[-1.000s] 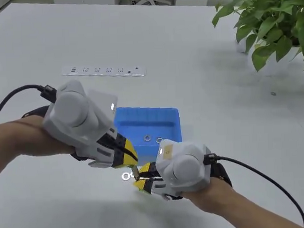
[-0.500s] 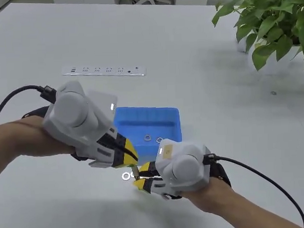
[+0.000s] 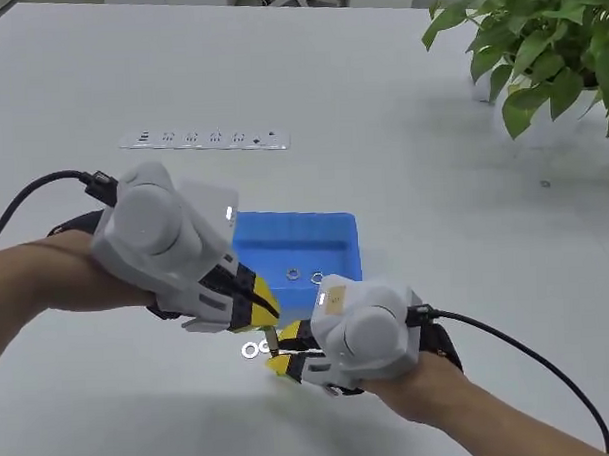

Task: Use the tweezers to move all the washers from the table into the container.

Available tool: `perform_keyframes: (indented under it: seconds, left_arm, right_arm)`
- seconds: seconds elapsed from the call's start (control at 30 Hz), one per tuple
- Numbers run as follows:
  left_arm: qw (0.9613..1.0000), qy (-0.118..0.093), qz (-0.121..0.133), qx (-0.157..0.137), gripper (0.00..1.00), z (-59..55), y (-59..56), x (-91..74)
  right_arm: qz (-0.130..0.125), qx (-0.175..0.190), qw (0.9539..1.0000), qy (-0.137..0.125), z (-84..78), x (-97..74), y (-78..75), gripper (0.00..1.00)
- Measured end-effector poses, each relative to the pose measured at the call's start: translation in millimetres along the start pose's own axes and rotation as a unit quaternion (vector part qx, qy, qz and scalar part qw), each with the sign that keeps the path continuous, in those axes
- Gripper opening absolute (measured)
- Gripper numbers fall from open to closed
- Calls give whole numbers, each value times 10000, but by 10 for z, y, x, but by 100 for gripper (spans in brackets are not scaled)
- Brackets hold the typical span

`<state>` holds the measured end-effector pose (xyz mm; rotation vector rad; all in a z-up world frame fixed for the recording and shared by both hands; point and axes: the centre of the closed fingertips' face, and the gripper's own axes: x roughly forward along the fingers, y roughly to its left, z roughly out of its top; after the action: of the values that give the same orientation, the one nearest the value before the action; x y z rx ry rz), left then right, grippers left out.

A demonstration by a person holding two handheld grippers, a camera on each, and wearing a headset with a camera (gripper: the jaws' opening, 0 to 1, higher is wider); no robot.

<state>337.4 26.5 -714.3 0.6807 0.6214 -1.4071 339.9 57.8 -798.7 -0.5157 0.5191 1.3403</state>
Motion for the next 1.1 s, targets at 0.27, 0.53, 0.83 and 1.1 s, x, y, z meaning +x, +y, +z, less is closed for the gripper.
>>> perform_keyframes:
  seconds: [0.27,0.53,0.83,1.1]
  left_arm:
    - [10000,-7,-16,8,6,10,-1,7]
    - [10000,0,-9,14,6,8,-9,-19]
    - [10000,-63,-17,39,6,73,-10,-111]
    - [9999,-100,-6,119,6,149,23,-188]
  right_arm:
    - [21,71,10000,-1,-5,-3,-2,10]
    - [44,84,10000,9,7,-21,15,10]
    - [24,164,9998,-51,96,-85,14,10]
    - [-4,101,9999,-53,182,-150,-35,10]
